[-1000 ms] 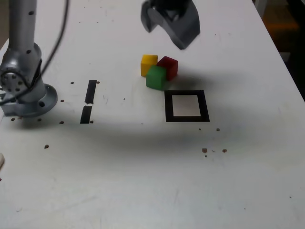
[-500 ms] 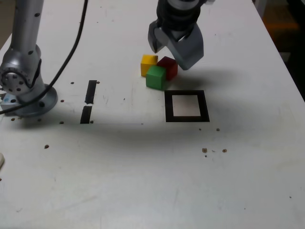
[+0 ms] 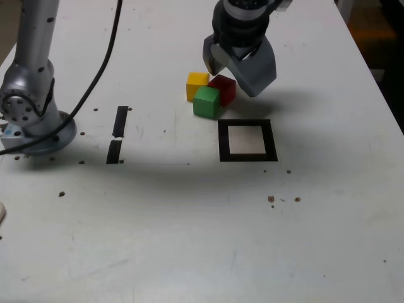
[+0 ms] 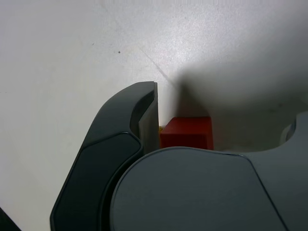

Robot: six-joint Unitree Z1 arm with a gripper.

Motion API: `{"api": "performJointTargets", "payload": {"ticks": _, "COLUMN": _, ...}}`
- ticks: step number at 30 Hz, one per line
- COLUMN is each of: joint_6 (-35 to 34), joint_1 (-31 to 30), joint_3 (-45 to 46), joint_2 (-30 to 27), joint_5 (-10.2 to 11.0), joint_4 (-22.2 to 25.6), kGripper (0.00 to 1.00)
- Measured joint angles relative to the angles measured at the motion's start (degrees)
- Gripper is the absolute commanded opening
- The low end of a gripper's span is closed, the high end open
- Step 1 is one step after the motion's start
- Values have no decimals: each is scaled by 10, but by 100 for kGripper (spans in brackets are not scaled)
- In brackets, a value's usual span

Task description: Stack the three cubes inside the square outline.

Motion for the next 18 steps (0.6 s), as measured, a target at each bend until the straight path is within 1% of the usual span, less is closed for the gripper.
{"api": "performJointTargets", "payload": {"ticks": 3, "joint_6": 0, "joint_1": 2, "joint_3": 3, "joint_2": 0, "joint_5": 5, "joint_4": -11, "kGripper": 99}}
{"api": "performJointTargets", "payload": {"ticks": 6, "joint_6": 0, "joint_1": 3, "joint_3": 4, "joint_2": 3, "joint_5": 5, "joint_4": -11, "kGripper": 99}}
{"api": "performJointTargets", "payload": {"ticks": 15, "joint_6": 5, "joint_1": 3, "joint_3": 4, "joint_2": 8, "joint_5": -34, "joint_4": 32, "kGripper": 99}}
{"api": "performJointTargets", "payload": {"ticks": 18, "joint_6": 6, "joint_1": 3, "joint_3": 4, "joint_2": 7, "joint_5": -39, "joint_4": 43, "kGripper": 100}}
